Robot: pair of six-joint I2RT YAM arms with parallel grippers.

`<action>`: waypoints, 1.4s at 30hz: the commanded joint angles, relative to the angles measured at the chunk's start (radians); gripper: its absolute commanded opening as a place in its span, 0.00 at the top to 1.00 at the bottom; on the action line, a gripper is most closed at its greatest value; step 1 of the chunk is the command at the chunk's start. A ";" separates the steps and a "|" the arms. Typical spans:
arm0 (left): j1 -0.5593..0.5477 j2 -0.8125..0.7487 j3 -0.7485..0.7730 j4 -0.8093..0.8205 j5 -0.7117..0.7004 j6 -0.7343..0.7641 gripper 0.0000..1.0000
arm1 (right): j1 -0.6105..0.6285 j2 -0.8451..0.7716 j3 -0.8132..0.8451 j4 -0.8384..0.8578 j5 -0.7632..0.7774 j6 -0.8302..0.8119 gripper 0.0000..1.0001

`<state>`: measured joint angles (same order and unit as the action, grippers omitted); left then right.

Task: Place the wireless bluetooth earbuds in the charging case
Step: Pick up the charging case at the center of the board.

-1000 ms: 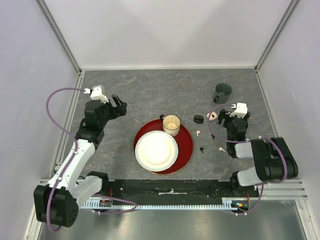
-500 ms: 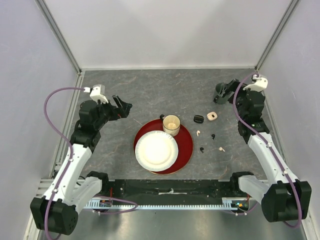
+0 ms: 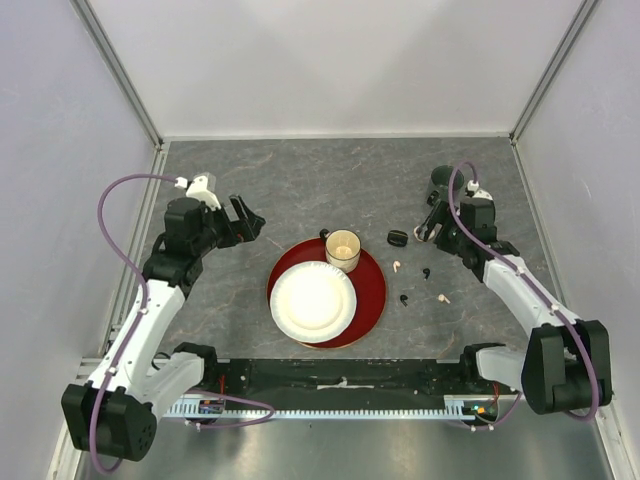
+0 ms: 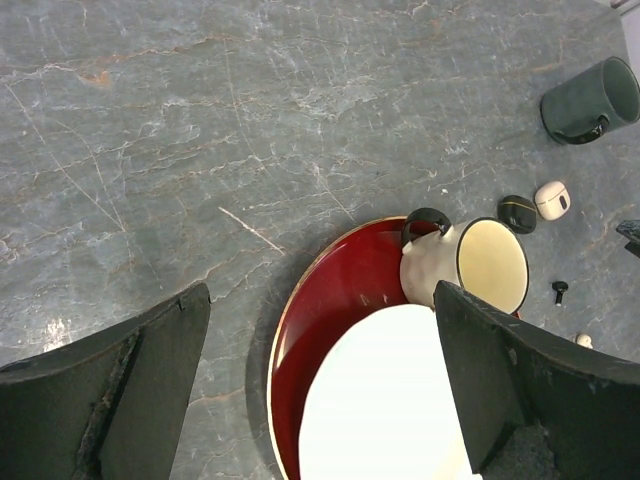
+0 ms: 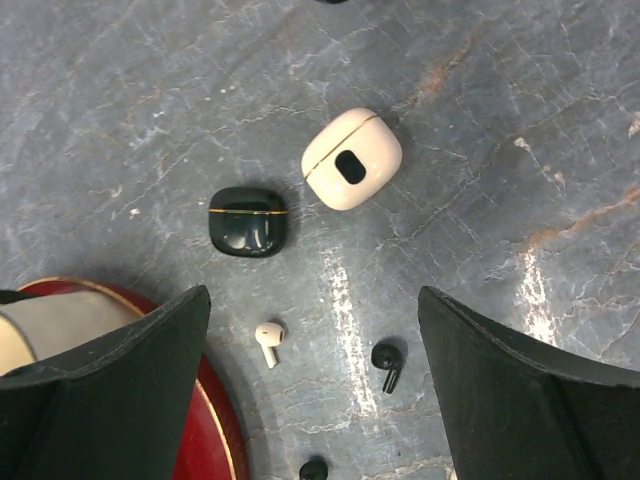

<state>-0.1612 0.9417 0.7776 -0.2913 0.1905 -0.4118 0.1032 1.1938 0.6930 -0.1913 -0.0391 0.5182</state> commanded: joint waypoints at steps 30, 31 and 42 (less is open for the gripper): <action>-0.001 -0.138 -0.038 -0.013 -0.125 -0.038 0.00 | 0.059 0.219 0.240 -0.192 0.518 0.473 0.02; -0.001 -0.139 -0.044 -0.005 -0.122 -0.039 0.00 | 0.059 0.224 0.247 -0.200 0.521 0.474 0.03; -0.001 -0.127 -0.069 0.029 -0.106 -0.047 0.00 | 0.069 0.363 0.341 -0.255 0.438 0.546 0.08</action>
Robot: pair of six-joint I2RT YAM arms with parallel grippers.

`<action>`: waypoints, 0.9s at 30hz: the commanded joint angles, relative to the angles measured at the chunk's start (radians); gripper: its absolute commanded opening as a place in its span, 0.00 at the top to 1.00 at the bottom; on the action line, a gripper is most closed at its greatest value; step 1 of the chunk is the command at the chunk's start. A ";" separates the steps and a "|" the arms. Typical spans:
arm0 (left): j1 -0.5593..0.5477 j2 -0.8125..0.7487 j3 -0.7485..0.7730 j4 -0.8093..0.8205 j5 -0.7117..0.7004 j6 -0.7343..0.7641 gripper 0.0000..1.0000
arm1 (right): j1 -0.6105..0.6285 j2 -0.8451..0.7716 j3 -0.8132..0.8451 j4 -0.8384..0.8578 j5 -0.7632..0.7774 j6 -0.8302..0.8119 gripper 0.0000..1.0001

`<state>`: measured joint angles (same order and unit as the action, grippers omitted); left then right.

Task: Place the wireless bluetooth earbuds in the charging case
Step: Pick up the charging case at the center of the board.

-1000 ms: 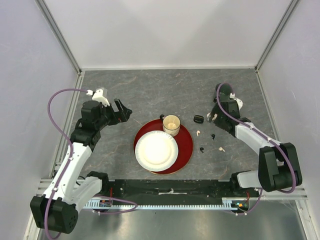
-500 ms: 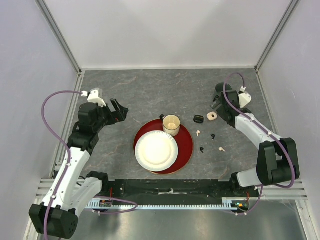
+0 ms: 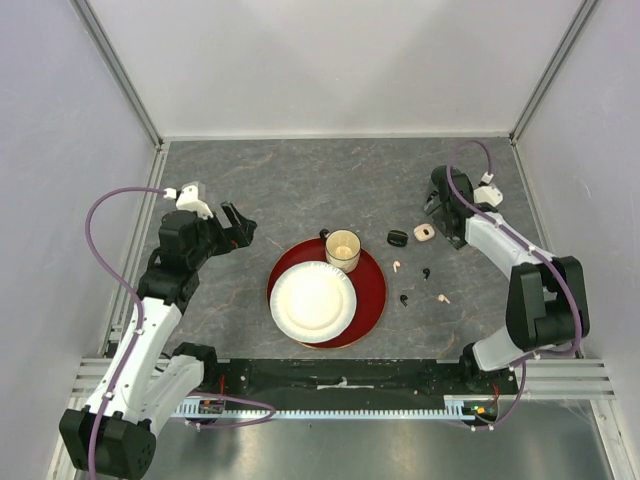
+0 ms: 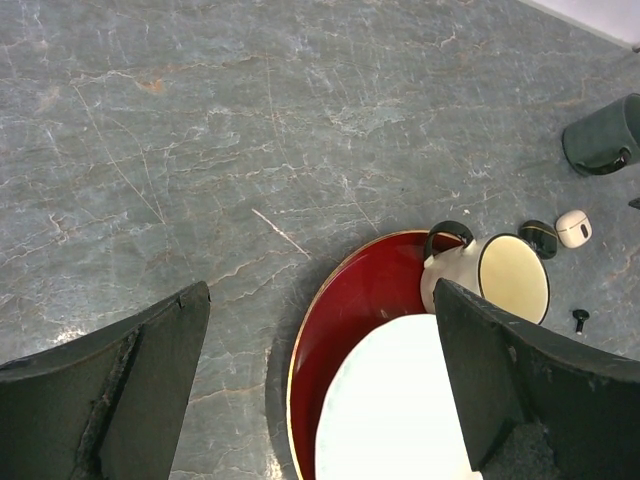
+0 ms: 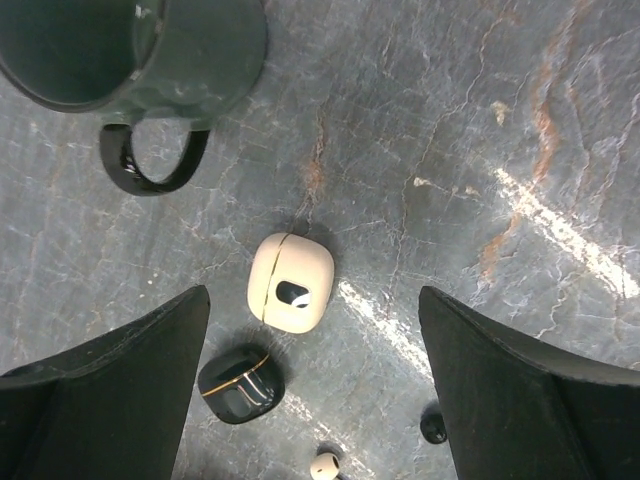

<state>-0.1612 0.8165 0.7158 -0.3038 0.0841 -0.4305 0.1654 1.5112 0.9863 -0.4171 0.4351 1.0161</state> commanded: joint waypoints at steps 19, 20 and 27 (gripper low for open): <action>-0.001 -0.005 -0.012 0.038 0.014 -0.025 0.00 | 0.043 0.245 0.138 -0.043 -0.062 0.065 0.22; -0.001 -0.007 -0.012 0.037 0.013 -0.025 0.00 | 0.043 0.248 0.134 -0.043 -0.059 0.073 0.23; -0.001 -0.008 -0.013 0.038 0.014 -0.025 0.00 | 0.043 0.290 0.147 -0.042 -0.032 0.085 0.29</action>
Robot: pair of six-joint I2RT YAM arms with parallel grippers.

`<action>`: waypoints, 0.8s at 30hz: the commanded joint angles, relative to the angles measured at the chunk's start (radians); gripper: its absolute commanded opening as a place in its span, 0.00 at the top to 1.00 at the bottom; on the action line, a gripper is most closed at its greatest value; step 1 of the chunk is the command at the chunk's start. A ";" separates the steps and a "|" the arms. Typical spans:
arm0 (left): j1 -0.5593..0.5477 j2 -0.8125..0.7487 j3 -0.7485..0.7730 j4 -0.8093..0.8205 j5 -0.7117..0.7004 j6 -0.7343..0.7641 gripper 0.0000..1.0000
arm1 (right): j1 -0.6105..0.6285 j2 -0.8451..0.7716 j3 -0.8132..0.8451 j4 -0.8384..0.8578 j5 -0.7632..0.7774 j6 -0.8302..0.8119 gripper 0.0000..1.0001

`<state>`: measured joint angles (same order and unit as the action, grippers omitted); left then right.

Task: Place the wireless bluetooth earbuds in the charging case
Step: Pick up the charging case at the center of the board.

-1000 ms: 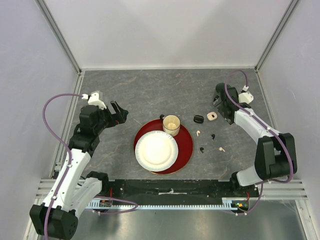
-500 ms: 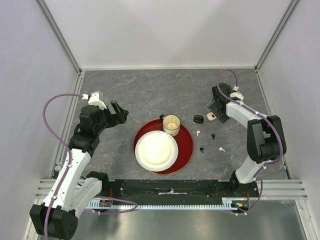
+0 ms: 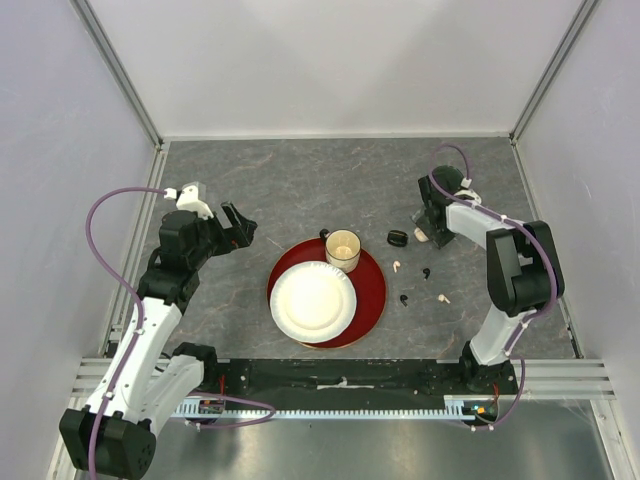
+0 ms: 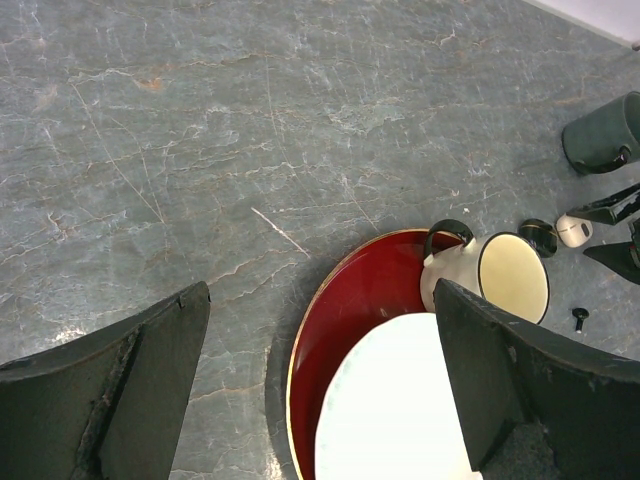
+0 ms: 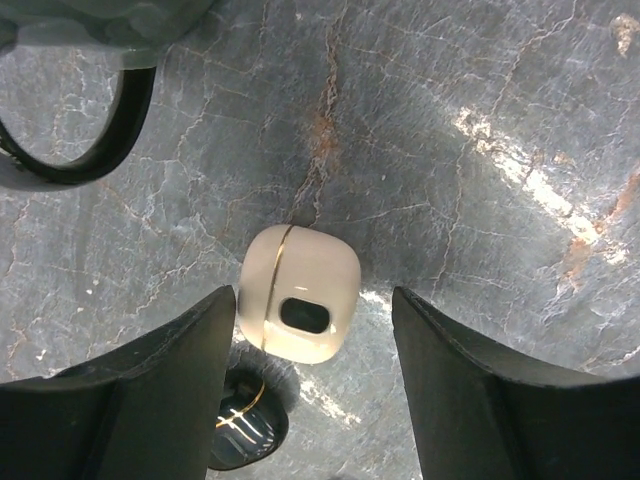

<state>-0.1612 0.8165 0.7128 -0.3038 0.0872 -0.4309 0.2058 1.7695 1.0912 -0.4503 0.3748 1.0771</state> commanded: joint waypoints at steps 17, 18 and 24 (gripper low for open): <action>-0.003 -0.002 -0.010 0.035 0.017 -0.023 0.00 | 0.000 0.067 0.045 -0.011 0.059 0.040 0.33; -0.001 0.000 -0.010 0.035 0.017 -0.023 0.00 | 0.001 0.067 0.044 -0.011 0.059 0.040 0.33; -0.003 0.003 -0.007 0.035 0.046 -0.016 0.00 | 0.001 0.073 0.041 -0.011 0.044 0.047 0.42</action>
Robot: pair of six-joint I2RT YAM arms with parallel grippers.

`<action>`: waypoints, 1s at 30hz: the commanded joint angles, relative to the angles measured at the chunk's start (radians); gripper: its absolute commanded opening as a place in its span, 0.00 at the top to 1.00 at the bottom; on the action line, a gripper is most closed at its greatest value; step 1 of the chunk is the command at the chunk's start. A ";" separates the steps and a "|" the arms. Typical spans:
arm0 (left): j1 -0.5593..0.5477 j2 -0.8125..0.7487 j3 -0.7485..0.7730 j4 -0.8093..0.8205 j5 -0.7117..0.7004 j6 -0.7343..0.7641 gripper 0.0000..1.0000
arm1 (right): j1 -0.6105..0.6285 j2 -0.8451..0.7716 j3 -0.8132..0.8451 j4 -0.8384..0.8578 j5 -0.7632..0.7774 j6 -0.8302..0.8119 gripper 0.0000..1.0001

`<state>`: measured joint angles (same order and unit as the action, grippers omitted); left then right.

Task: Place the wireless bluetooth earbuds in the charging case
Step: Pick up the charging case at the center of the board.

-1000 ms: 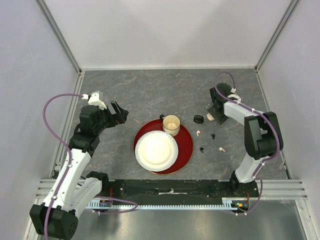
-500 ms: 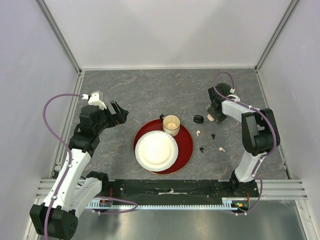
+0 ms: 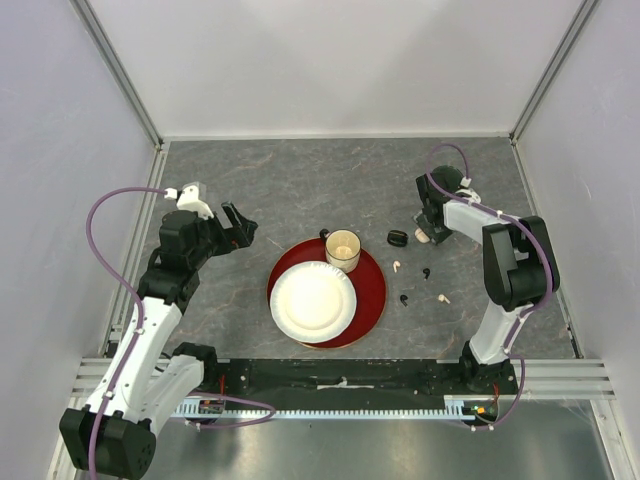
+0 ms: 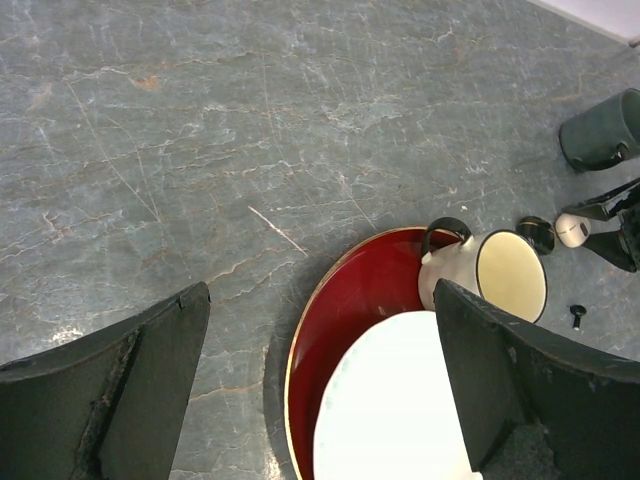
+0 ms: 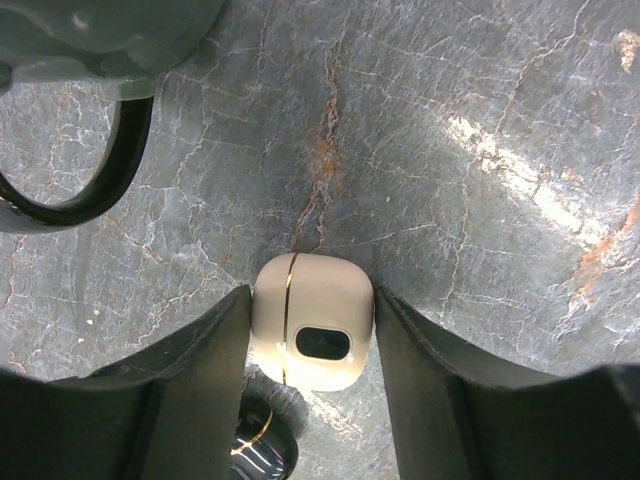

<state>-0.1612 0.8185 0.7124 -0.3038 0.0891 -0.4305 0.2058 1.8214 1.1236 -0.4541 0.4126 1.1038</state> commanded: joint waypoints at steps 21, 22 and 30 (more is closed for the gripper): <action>-0.001 -0.074 -0.070 0.182 0.150 -0.016 0.00 | 0.009 -0.267 -0.133 0.175 -0.213 -0.058 0.98; -0.001 -0.081 -0.088 0.233 0.170 -0.016 0.00 | 0.012 -0.287 -0.139 0.192 -0.224 -0.052 0.98; -0.064 -0.052 -0.102 0.482 0.265 -0.088 0.00 | 0.116 -0.502 -0.218 0.366 -0.333 0.065 0.98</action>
<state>-0.1726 0.7399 0.6147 -0.0235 0.2977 -0.4500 0.2592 1.4071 0.9386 -0.2394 0.1463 1.0855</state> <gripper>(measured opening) 0.995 0.540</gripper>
